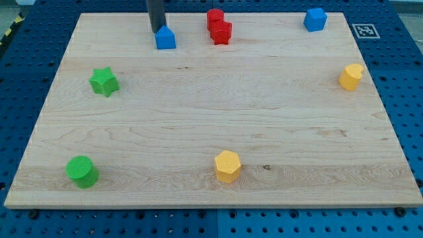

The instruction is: Move the blue triangle diagonally to the blue cube

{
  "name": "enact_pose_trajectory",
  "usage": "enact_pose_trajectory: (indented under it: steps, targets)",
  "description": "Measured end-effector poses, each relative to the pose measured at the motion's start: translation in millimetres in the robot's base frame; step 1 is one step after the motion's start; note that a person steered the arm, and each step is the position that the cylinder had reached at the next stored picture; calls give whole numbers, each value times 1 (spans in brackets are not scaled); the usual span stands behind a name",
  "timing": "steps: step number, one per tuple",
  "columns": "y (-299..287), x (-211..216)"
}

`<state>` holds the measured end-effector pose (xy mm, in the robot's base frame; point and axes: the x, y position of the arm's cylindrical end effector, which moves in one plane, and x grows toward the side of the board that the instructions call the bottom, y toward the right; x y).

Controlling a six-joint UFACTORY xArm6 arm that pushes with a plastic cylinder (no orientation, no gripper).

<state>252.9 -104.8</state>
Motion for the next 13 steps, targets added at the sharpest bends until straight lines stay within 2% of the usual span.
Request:
enact_pose_trajectory:
  steps: [2,3,5,6,9,12,13]
  targets:
    - [39,49]
    - [33,61]
    - [-43,62]
    - [-54,64]
    - [39,97]
    - [107,152]
    - [133,153]
